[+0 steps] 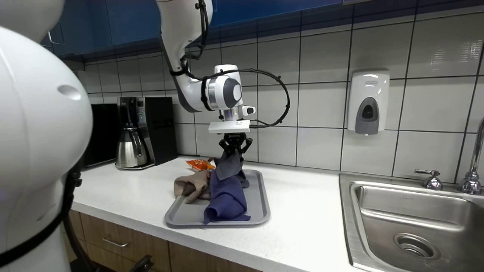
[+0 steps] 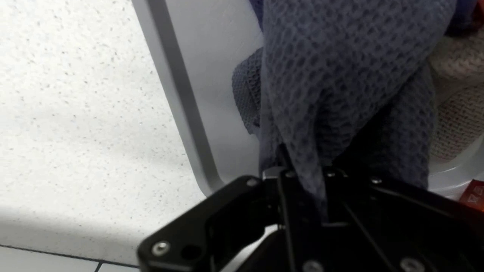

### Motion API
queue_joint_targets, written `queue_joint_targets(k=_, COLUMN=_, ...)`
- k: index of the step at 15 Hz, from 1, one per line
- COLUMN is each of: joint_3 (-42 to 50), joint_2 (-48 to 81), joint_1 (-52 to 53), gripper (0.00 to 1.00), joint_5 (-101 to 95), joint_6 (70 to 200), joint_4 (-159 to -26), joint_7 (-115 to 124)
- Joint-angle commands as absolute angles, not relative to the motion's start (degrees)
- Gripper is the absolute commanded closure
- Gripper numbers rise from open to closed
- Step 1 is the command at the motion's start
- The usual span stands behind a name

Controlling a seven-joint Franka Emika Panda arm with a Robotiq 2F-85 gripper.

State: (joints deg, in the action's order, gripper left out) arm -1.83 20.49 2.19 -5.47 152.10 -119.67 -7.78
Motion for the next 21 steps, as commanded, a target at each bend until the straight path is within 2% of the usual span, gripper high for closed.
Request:
queue_joint_targets(k=1, joint_3=1.05, joint_2=22.00, joint_1=4.56, gripper=0.68, joint_5=-10.20, joint_6=153.09, joint_4=-117.57, joint_7=-2.32)
queue_joint_targets(k=3, joint_3=1.71, joint_2=21.49, joint_1=4.99, gripper=0.64, joint_5=-11.38, joint_6=152.35, joint_4=-117.89, joint_7=-1.29)
queue_joint_targets(k=4, joint_3=1.87, joint_2=21.16, joint_1=5.08, gripper=0.58, joint_5=-11.68, joint_6=151.72, joint_4=-118.02, joint_7=-1.08)
queue_joint_targets(k=11, joint_3=1.83, joint_2=18.96, joint_1=4.54, gripper=0.05, joint_5=-11.90, joint_6=150.38, joint_4=-119.92, joint_7=-2.49)
queue_joint_targets(k=12, joint_3=1.93, joint_2=18.69, joint_1=4.58, gripper=0.00, joint_5=-12.11, joint_6=150.46, joint_4=-120.16, joint_7=-2.44)
queue_joint_targets(k=21, joint_3=1.35, joint_2=10.34, joint_1=3.05, gripper=0.00, joint_5=-11.35, joint_6=145.93, joint_4=-125.08, joint_7=-4.27)
